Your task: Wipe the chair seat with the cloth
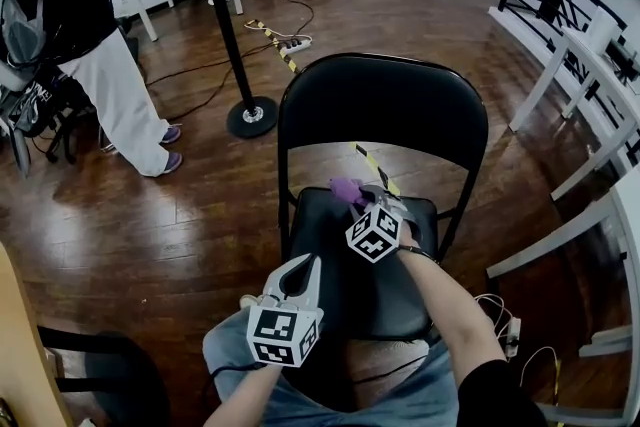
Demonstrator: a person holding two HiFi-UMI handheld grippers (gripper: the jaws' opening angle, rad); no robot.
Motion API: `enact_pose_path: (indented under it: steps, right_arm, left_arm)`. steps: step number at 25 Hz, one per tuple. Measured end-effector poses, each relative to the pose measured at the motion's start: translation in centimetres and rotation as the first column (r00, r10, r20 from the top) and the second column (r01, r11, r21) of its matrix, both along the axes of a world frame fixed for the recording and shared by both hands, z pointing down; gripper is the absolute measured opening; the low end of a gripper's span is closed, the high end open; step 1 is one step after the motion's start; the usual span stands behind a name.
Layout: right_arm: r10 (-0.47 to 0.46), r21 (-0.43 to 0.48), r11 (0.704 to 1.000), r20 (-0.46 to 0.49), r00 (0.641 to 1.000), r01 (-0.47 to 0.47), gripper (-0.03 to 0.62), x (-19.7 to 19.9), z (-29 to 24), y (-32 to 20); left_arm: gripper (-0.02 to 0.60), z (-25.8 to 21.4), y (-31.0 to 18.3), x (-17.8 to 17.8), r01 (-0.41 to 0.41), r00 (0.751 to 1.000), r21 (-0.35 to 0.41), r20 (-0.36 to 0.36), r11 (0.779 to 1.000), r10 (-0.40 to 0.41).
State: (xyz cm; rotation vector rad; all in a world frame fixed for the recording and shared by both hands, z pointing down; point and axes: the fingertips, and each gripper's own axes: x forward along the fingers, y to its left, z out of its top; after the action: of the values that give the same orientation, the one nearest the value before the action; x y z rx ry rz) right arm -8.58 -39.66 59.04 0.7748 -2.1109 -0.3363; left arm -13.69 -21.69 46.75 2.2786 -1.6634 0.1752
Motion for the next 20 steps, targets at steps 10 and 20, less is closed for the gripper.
enact_pose_path:
  steps: [10,20]
  right_arm:
    - [0.031,-0.071,0.997,-0.092,0.995,-0.038,0.091,1.8,5.4,-1.5]
    - [-0.009,-0.085,0.996,-0.075,0.997,0.003,0.091,2.0,5.5,4.1]
  left_arm:
    - [0.005,2.2,-1.1,0.6,-0.006,1.0,-0.059,0.008,0.998,0.006]
    - [0.005,1.9,-0.4,1.0,0.005,1.0,-0.054,0.016,0.999,-0.004]
